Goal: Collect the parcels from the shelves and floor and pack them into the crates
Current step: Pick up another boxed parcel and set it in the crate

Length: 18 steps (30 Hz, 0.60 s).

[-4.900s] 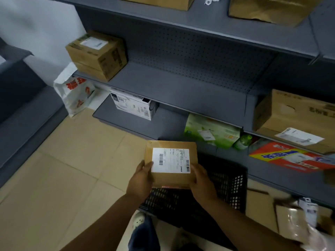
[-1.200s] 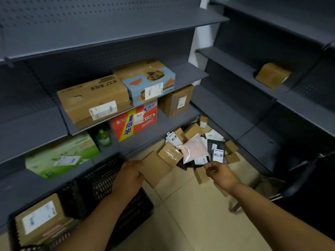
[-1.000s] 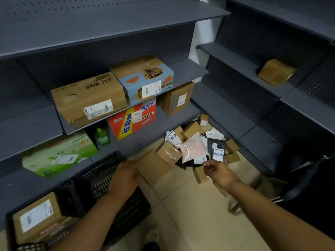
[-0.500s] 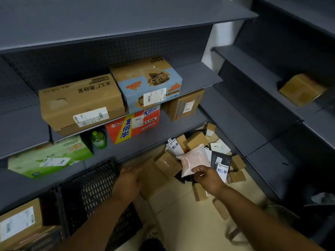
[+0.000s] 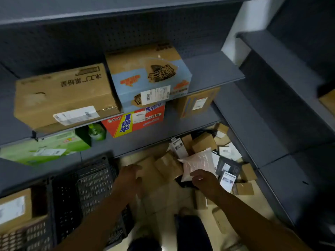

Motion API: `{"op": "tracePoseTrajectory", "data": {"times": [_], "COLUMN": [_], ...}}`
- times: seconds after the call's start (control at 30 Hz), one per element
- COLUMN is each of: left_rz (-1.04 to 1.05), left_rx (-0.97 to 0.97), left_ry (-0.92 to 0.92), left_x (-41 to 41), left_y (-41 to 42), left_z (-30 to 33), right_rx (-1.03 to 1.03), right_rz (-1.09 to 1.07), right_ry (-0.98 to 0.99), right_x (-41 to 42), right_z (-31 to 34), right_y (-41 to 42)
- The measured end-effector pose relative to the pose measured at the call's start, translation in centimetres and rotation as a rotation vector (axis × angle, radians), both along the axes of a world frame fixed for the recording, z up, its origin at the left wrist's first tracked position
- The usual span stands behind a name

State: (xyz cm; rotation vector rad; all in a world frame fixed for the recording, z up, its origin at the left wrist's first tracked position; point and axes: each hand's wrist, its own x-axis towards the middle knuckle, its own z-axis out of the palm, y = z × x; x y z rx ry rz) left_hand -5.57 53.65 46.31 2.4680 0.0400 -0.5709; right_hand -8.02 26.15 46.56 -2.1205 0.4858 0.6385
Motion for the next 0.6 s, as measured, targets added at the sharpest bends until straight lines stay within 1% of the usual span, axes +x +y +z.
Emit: {"op": "tracePoseTrajectory", "data": {"times": [0.17, 0.27, 0.4, 0.5, 0.6], "left_rz": [0.172, 0.253, 0.341, 0.405, 0.460], "left_rx": [-0.001, -0.020, -0.007, -0.028, -0.037], "left_ry": [0.068, 0.082, 0.092, 0.127, 0.127], "left_x": [1.1, 1.8, 2.7, 3.3, 4.2], "left_y": [-1.9, -2.4, -2.0, -1.2, 0.2], "left_z": [-3.3, -7.1, -14.0, -20.0, -26.8], "right_rx": [0.005, -0.015, 0.009, -0.046, -0.089], "right_rz": [0.196, 0.324, 0.431, 0.597, 0.667], "right_ry": [0.119, 0.175, 0.211, 0.216, 0.201], "right_x": [4.7, 7.5, 10.8, 13.2, 15.3], "right_z": [-5.2, -9.2, -15.9, -21.8, -28.1], "right_y": [-1.0, -0.8, 1.2, 4.1, 7.5]}}
